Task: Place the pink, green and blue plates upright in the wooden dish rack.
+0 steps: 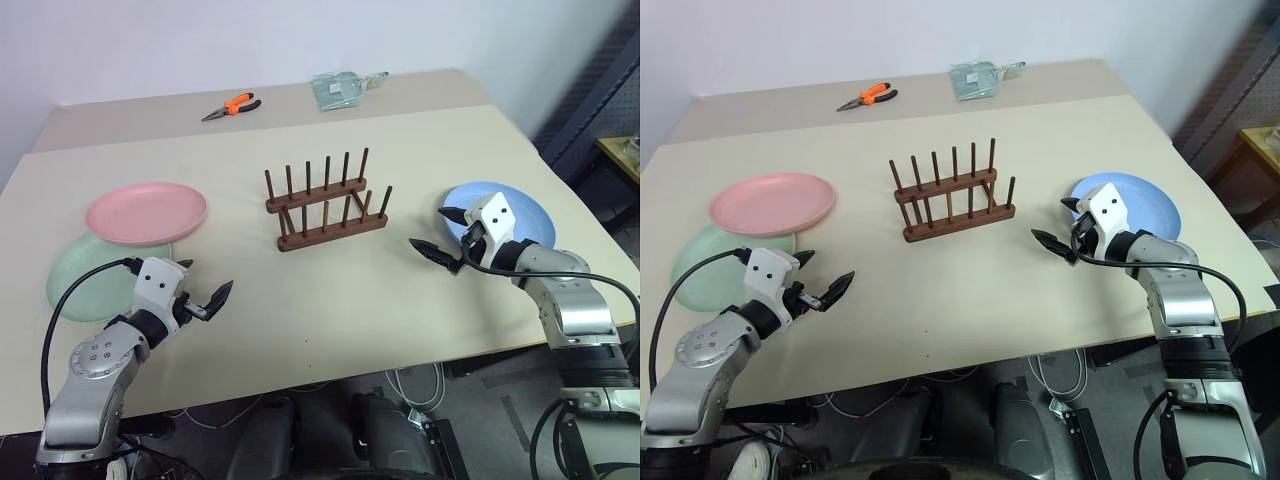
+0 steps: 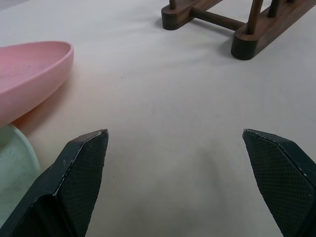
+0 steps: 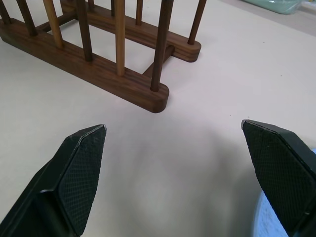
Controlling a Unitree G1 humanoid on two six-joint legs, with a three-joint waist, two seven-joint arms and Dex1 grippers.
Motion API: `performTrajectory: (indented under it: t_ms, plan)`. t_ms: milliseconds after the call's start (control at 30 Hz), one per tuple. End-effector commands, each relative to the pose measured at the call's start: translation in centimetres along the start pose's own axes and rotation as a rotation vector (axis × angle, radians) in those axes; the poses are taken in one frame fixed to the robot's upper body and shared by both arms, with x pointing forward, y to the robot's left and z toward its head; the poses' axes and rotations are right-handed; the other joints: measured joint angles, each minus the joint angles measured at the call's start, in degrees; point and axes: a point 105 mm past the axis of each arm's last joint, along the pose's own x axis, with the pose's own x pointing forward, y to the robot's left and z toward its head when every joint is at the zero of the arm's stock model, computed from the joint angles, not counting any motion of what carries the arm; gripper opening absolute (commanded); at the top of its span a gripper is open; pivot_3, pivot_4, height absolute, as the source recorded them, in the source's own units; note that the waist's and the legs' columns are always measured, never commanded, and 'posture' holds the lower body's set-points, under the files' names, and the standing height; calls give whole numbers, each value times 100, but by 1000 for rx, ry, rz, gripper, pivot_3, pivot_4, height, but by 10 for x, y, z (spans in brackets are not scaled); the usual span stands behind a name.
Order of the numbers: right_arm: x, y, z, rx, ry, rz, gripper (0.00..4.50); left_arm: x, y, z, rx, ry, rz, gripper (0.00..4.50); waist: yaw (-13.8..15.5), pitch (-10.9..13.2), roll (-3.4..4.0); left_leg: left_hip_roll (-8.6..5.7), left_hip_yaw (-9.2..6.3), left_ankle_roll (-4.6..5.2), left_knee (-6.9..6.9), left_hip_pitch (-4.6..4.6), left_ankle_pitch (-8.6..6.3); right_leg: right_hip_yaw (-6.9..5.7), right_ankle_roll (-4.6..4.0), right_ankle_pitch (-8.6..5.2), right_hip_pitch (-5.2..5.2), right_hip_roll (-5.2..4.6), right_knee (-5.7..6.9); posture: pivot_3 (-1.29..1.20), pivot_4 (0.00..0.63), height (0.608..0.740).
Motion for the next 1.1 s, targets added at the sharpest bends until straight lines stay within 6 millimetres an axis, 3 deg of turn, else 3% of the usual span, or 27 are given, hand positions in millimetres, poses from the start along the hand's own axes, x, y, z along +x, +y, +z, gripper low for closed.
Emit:
performTrajectory:
  t_ms: [33, 367, 633, 800, 867, 1000, 1100]
  plan:
    - [3, 0, 14, -46, -47, -3, 4500, 1, -3, 12, 22, -37, -3, 4459, 1, 0, 0, 0, 0, 0, 0, 0, 0, 0, 0, 0, 0, 0, 0, 0, 150, 740]
    - [13, 4, 13, -58, -58, -5, 4500, 6, -10, 15, 30, -49, -24, 4459, -4, 0, 0, 0, 1, 0, -1, 0, 0, -1, 0, 0, -1, 1, 0, 0, 150, 740]
    - [15, 35, 11, -1, -56, 78, 4500, 27, -20, 12, 68, -11, -164, 4459, 9, 0, 0, 0, 0, 0, 0, 0, 0, -1, 0, 0, -1, 2, 1, 0, 150, 740]
    - [15, 50, 12, 12, -70, 63, 4500, 72, -31, 15, 103, -13, -276, 4459, 45, 0, 0, -2, -1, 0, 4, -1, 0, -3, 3, 2, -1, 3, 2, 0, 150, 740]
    - [16, 54, 14, 12, -74, 54, 4500, 81, -32, 17, 102, -21, -302, 4459, 75, 0, -2, -5, 0, 0, 5, -1, 0, -3, 16, 9, -1, 3, 2, 0, 150, 740]
    - [10, 57, 15, 21, -87, 18, 4500, 119, -51, 24, 89, -17, -428, 4459, 127, 0, -2, -4, -1, 0, 1, -3, 0, -5, 21, 12, -7, 4, 4, 0, 150, 740]
    - [7, 58, 13, 22, -82, -1, 4500, 135, -62, 19, 103, 16, -488, 4459, 129, -2, -4, -7, -1, 0, 5, -5, 1, -6, 22, 13, -4, 4, 3, 0, 150, 740]
